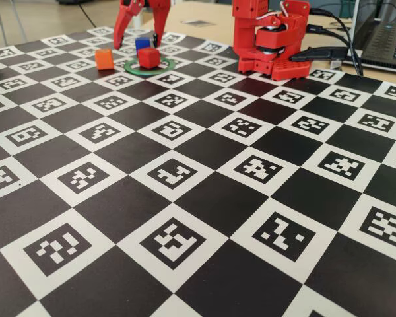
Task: Grab the red cube then put it in the green circle then put the blue cube on top and finally the orange cube on top
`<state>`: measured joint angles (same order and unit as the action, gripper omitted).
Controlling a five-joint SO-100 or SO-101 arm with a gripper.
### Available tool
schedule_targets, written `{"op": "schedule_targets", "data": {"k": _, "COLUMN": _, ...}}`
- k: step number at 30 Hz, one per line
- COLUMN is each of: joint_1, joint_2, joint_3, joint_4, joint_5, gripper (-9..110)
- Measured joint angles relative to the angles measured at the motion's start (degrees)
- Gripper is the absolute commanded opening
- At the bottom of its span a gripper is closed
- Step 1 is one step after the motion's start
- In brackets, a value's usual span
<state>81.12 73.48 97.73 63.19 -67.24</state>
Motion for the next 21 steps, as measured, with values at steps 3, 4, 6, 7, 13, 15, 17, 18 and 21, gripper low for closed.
{"op": "schedule_targets", "data": {"k": 3, "joint_1": 0.0, "joint_2": 0.0, "joint_3": 0.0, "joint_4": 0.0, "joint_5": 0.0, "gripper": 50}}
{"op": "schedule_targets", "data": {"k": 4, "joint_1": 0.0, "joint_2": 0.0, "joint_3": 0.0, "joint_4": 0.0, "joint_5": 0.0, "gripper": 50}}
{"op": "schedule_targets", "data": {"k": 6, "joint_1": -0.09, "joint_2": 0.0, "joint_3": 0.0, "joint_4": 0.0, "joint_5": 0.0, "gripper": 50}}
{"op": "schedule_targets", "data": {"k": 7, "joint_1": -0.18, "joint_2": 0.0, "joint_3": 0.0, "joint_4": 0.0, "joint_5": 0.18, "gripper": 50}}
{"op": "schedule_targets", "data": {"k": 13, "joint_1": -0.53, "joint_2": 0.0, "joint_3": 0.0, "joint_4": -0.18, "joint_5": 0.88, "gripper": 50}}
{"op": "schedule_targets", "data": {"k": 15, "joint_1": -0.53, "joint_2": 0.0, "joint_3": 0.0, "joint_4": -0.18, "joint_5": 0.97, "gripper": 50}}
{"op": "schedule_targets", "data": {"k": 17, "joint_1": -0.53, "joint_2": 0.0, "joint_3": 0.0, "joint_4": -0.18, "joint_5": 0.97, "gripper": 50}}
{"op": "schedule_targets", "data": {"k": 18, "joint_1": -0.53, "joint_2": 0.0, "joint_3": 0.0, "joint_4": -0.18, "joint_5": 0.97, "gripper": 50}}
{"op": "schedule_targets", "data": {"k": 21, "joint_1": -0.53, "joint_2": 0.0, "joint_3": 0.0, "joint_4": -0.18, "joint_5": 1.05, "gripper": 50}}
